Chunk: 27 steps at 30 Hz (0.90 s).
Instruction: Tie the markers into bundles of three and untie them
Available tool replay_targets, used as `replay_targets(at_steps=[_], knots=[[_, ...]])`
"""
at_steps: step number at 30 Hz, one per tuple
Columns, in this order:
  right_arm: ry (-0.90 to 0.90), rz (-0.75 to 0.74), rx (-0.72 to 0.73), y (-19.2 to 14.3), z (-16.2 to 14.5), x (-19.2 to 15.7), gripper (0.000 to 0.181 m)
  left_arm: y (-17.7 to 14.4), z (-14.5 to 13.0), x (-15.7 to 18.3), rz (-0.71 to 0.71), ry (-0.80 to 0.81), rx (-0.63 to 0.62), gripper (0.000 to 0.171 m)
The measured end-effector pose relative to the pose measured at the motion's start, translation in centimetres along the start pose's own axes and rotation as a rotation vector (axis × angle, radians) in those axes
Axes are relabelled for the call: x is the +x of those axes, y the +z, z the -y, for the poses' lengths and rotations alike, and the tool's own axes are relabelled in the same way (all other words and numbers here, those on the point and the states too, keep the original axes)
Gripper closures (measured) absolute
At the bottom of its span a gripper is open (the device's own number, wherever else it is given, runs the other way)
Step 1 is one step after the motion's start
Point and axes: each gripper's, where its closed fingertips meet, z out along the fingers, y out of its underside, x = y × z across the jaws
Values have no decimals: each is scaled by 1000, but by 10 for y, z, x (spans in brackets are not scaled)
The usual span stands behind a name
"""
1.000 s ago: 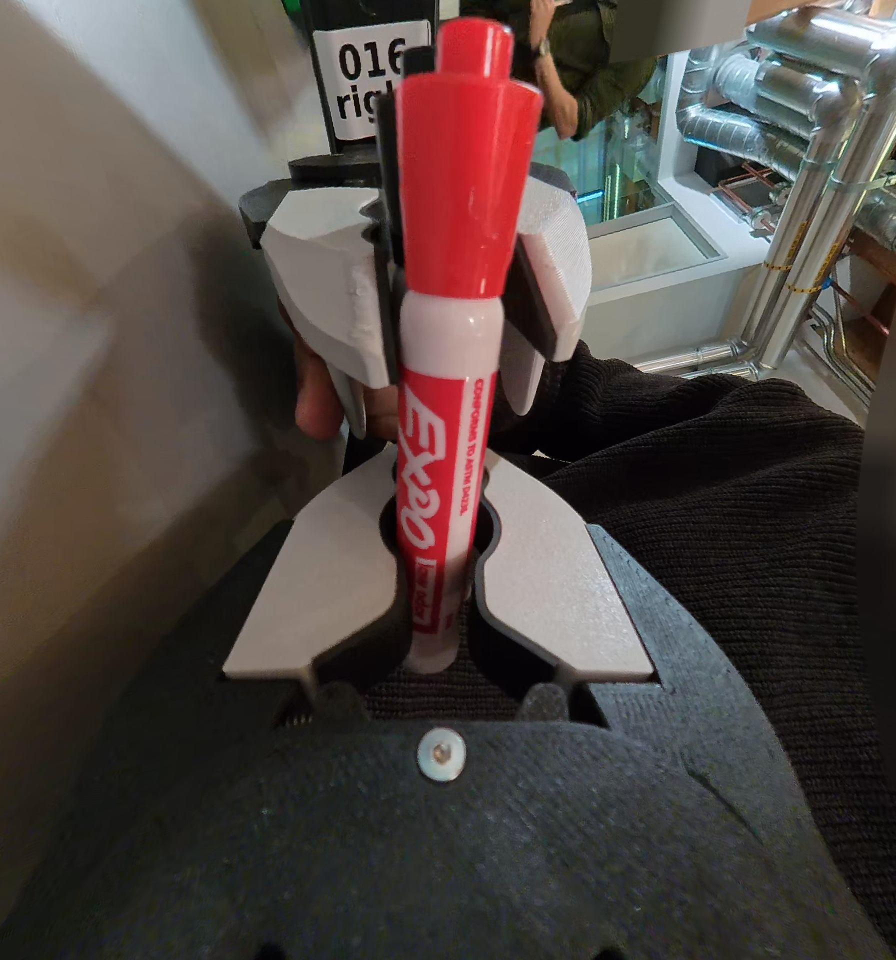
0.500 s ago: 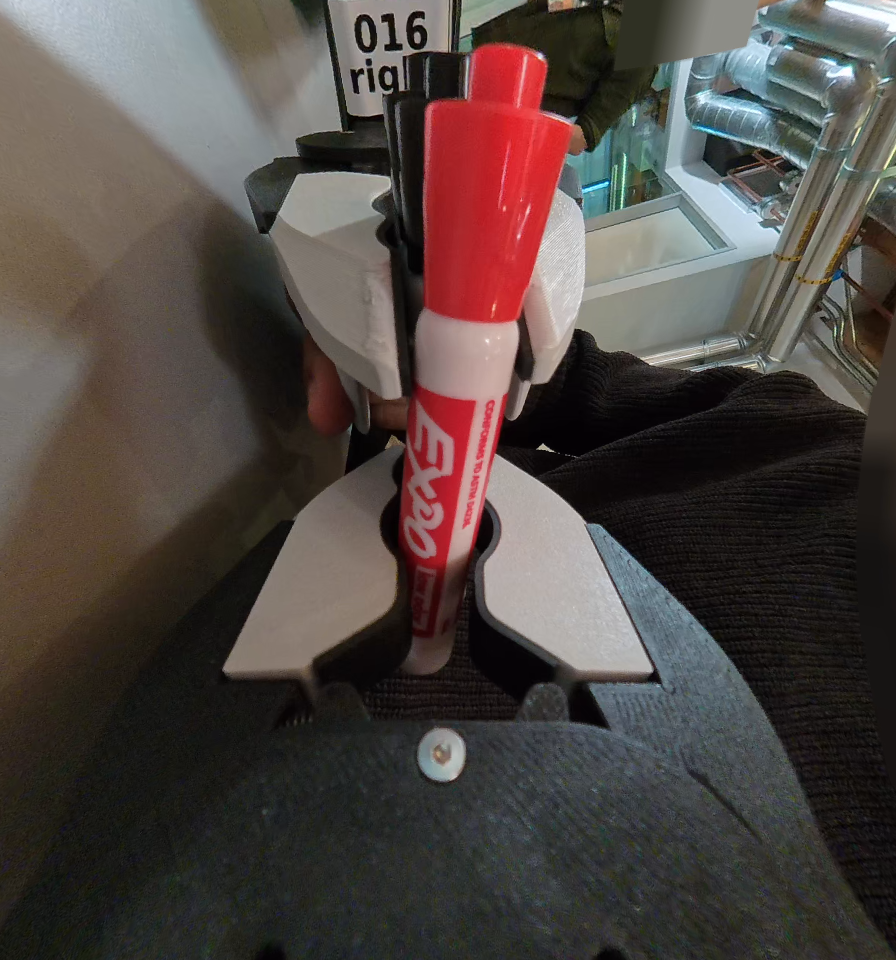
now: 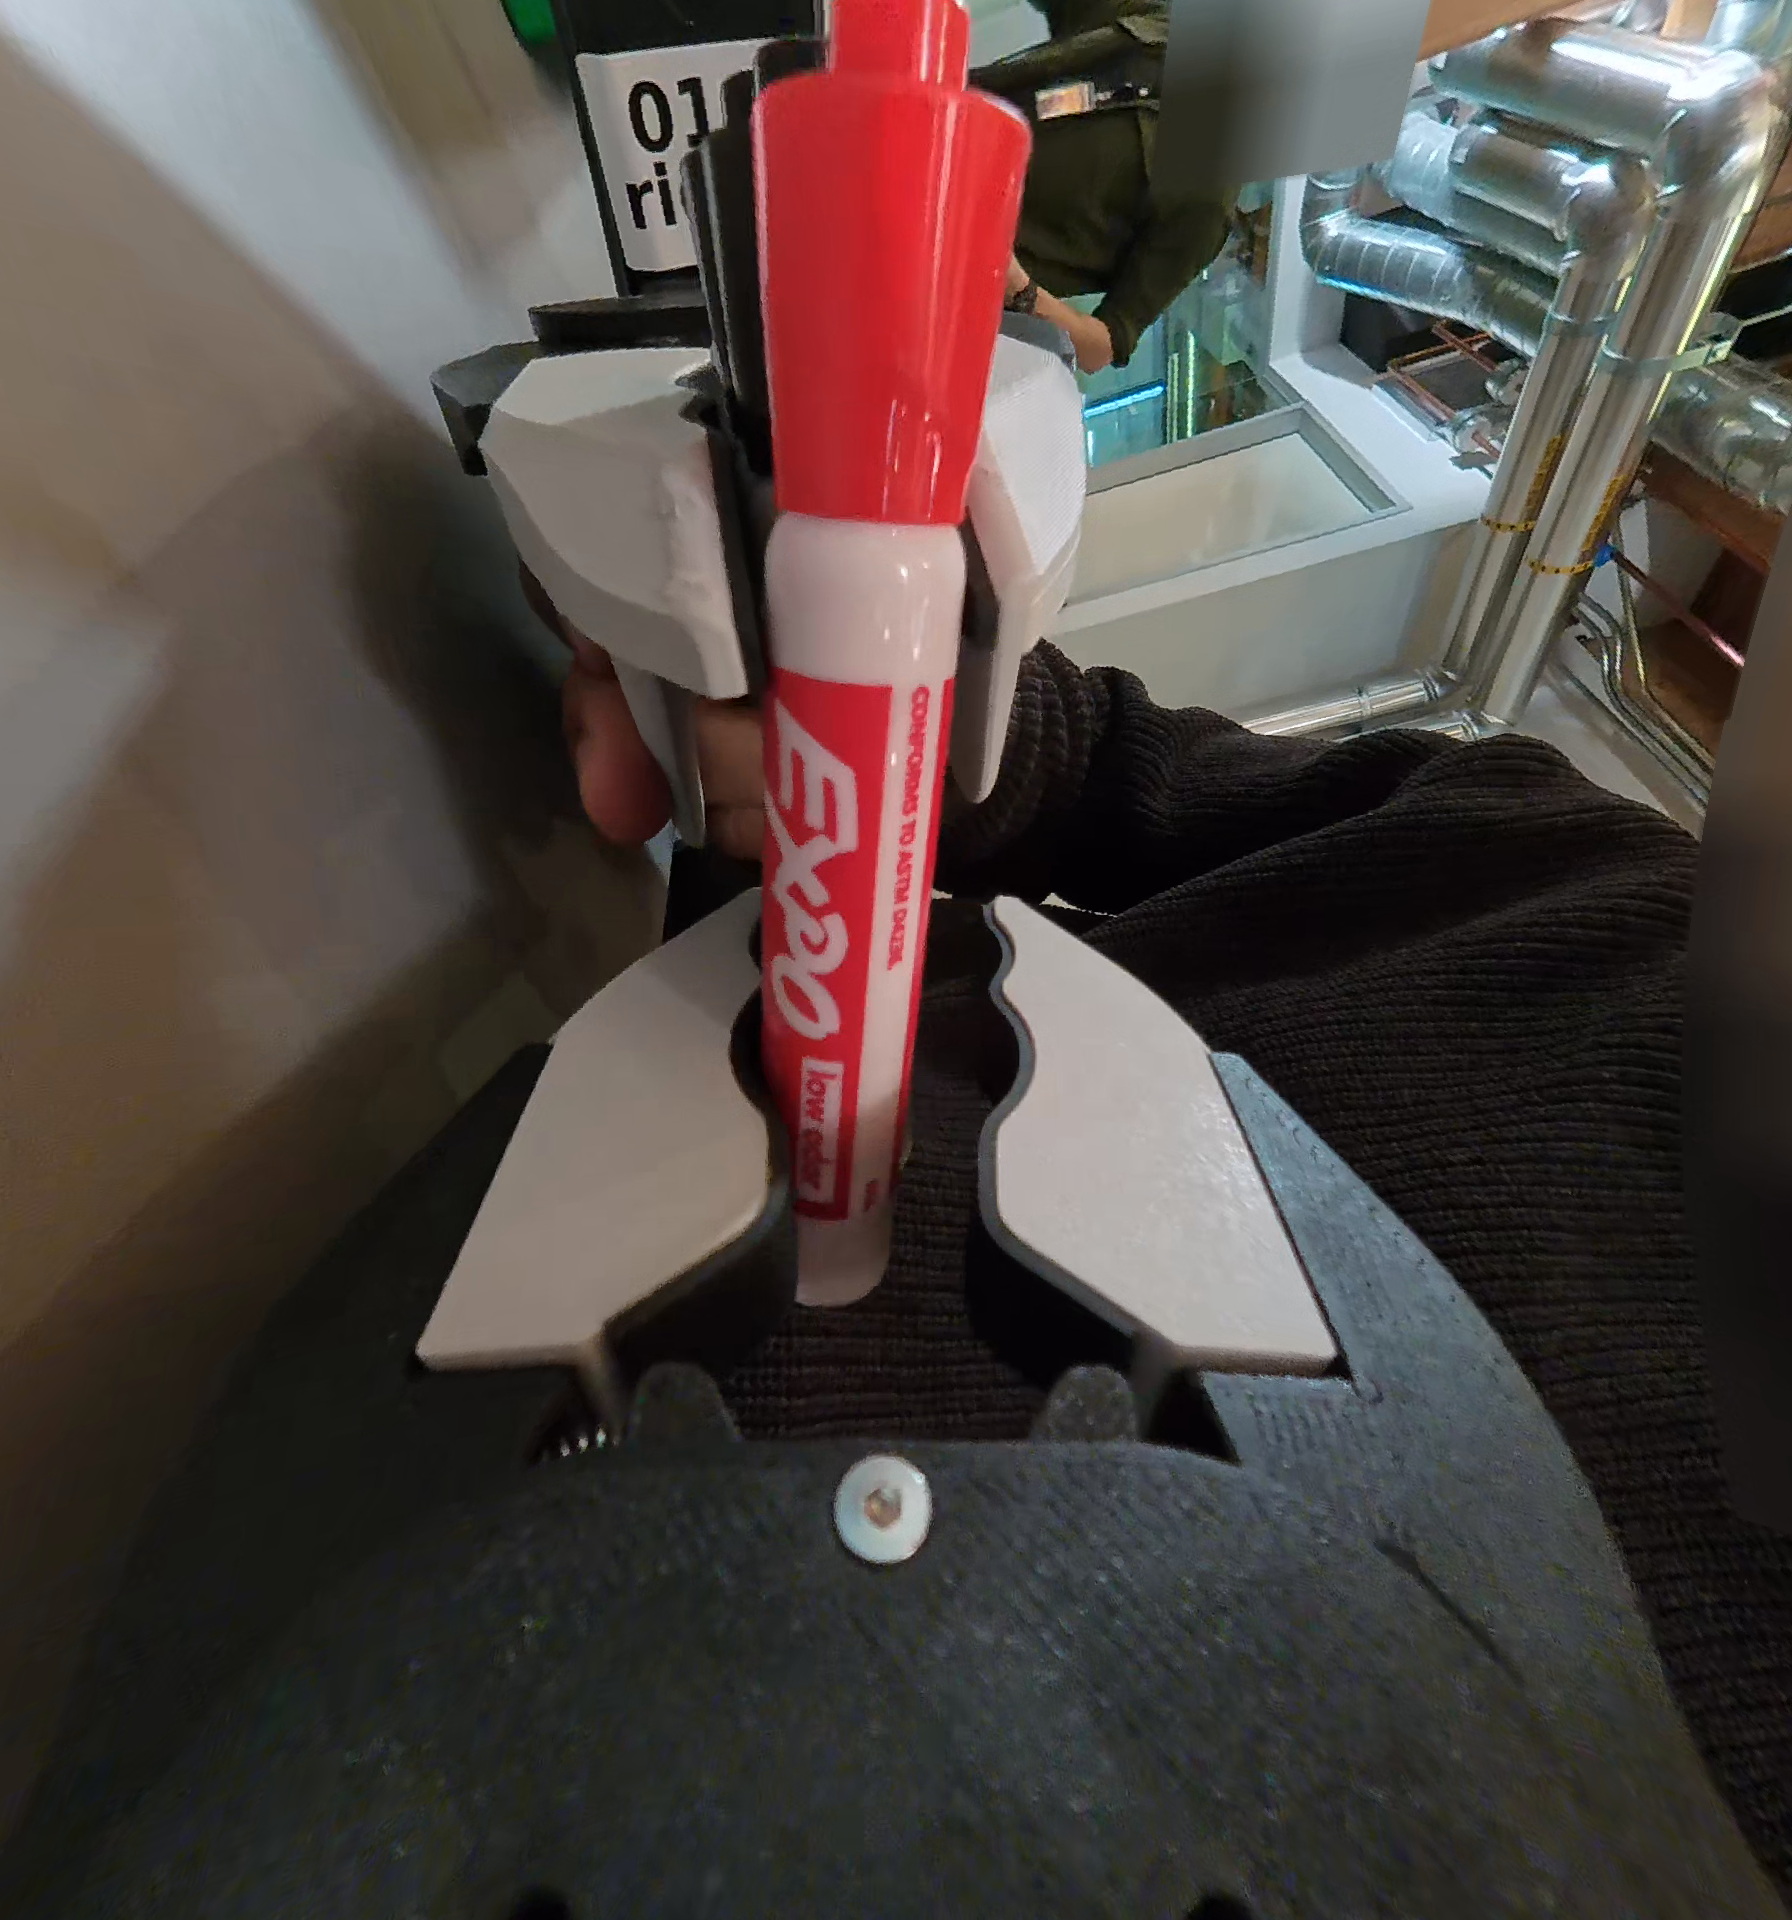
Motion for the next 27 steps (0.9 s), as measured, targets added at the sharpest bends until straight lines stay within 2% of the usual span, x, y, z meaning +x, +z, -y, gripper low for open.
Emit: replay_targets(at_steps=[8, 16, 20, 27], knots=[[12, 33, 19, -2, 6, -6, 162, 0, -2, 3, -13, 12, -15, 122], [-52, 138, -26, 2, 14, -31, 162, 3, -11, 26, -126, 92, -68, 97], [-113, 214, -53, 5, 14, -49, 162, 5, -15, 36, -164, 156, -78, 92], [-164, 304, -87, 11, 4, -66, 162, 1, -16, 57, -301, 162, -73, 91]])
